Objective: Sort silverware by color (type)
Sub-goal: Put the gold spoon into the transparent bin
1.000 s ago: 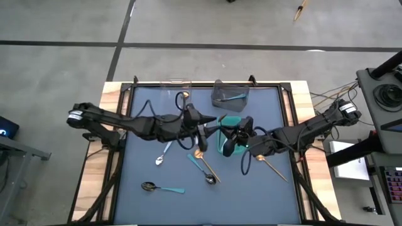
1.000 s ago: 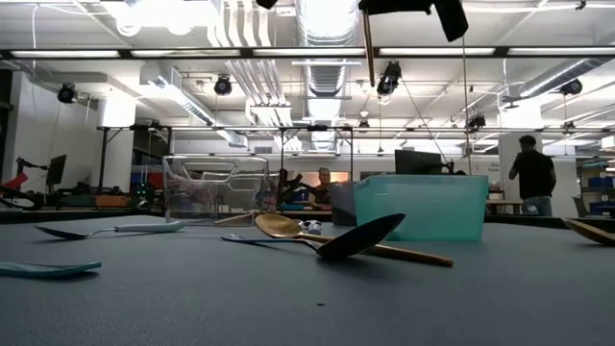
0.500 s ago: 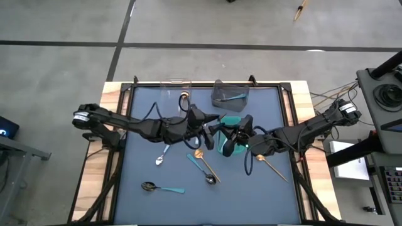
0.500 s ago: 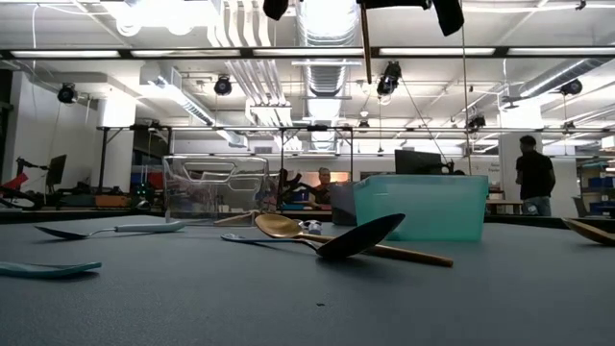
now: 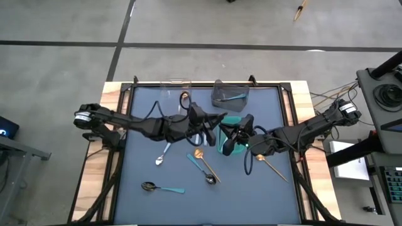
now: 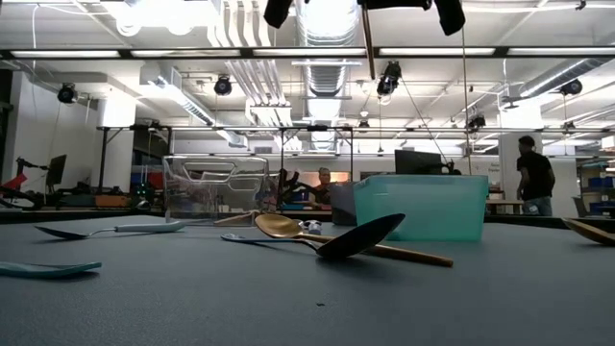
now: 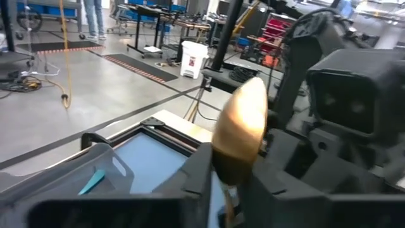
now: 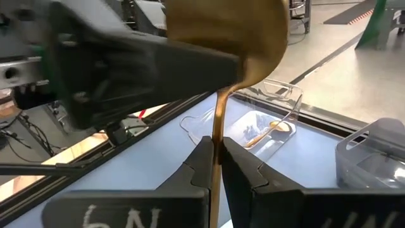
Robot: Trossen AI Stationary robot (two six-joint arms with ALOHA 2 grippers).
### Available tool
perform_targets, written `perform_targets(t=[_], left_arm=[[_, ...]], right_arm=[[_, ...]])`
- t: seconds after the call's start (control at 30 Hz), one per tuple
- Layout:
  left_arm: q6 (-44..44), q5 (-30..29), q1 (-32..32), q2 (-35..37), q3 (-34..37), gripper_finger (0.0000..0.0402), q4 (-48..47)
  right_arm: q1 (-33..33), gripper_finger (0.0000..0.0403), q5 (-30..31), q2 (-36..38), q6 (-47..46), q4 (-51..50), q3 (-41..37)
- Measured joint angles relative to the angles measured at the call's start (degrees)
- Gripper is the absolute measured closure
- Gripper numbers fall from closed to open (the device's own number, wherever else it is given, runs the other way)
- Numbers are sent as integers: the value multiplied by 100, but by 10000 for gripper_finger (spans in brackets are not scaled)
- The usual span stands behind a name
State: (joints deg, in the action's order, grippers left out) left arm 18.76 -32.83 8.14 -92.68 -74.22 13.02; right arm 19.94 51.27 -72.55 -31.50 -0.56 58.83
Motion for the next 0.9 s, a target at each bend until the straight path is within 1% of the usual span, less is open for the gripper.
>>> perform_targets(t=[0.07, 0.33, 0.4, 0.63, 0.9], left_arm=[[70, -5, -7, 0, 0, 392, 5], [193, -60, -5, 12, 0, 399, -55], [196, -57, -5, 22, 0, 399, -61], [195, -67, -7, 118, 0, 400, -97], [334, -101, -141, 361, 0, 401, -525]], right_arm=[[0, 391, 20, 0, 0, 1, 2], [0, 389, -26, 0, 21, 7, 4], [0, 381, -27, 0, 56, 9, 4], [0, 336, -20, 0, 32, 2, 4], [-22, 330, -20, 7, -206, 2, 4]])
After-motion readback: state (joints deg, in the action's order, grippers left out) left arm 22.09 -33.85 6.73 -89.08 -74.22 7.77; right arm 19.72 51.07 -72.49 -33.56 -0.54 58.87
